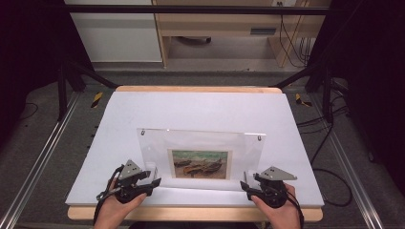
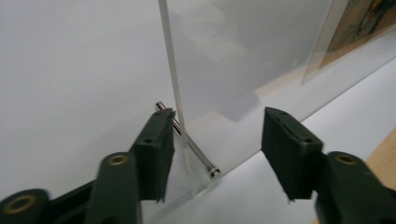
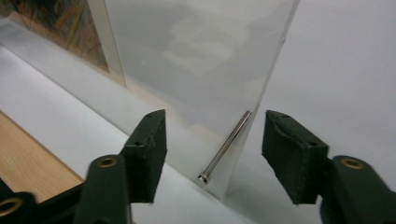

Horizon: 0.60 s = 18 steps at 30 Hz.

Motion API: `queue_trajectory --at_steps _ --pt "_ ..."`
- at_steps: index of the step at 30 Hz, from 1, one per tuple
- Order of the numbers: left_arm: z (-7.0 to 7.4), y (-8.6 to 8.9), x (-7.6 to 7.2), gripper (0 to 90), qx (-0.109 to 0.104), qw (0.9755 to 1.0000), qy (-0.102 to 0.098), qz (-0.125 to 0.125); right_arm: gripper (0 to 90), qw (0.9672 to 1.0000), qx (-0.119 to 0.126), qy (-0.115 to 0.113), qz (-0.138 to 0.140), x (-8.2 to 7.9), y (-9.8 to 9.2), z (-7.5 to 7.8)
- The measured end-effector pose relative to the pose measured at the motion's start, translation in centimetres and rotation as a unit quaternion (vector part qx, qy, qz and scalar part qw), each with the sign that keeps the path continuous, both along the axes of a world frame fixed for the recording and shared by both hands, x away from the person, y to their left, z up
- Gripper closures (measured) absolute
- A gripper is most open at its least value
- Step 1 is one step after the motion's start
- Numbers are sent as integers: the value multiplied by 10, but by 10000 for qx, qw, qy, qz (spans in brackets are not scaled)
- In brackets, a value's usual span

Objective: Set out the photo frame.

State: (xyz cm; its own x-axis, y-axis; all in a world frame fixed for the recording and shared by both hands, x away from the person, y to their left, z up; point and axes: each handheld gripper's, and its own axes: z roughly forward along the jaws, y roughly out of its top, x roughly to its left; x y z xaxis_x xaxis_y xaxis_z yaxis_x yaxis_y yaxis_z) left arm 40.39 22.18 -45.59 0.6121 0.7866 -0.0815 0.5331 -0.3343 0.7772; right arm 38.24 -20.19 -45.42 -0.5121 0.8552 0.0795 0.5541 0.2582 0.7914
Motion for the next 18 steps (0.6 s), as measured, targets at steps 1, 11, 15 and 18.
queue_trajectory --at_steps 1,11,15,18 --pt "1 -1 0 360 -33 10000 -54 2 347 10000 -3 -51 -28 0 -1 1" --pt "11 1 -2 58 -270 9983 -524 -4 133 9982 104 -519 -298 -3 -5 9" --pt "15 5 -4 48 -398 9965 -736 -55 104 9966 175 -744 -313 -8 -10 15" --pt "19 12 -5 48 -514 9946 -901 -50 83 9952 185 -901 -327 -12 -15 18"
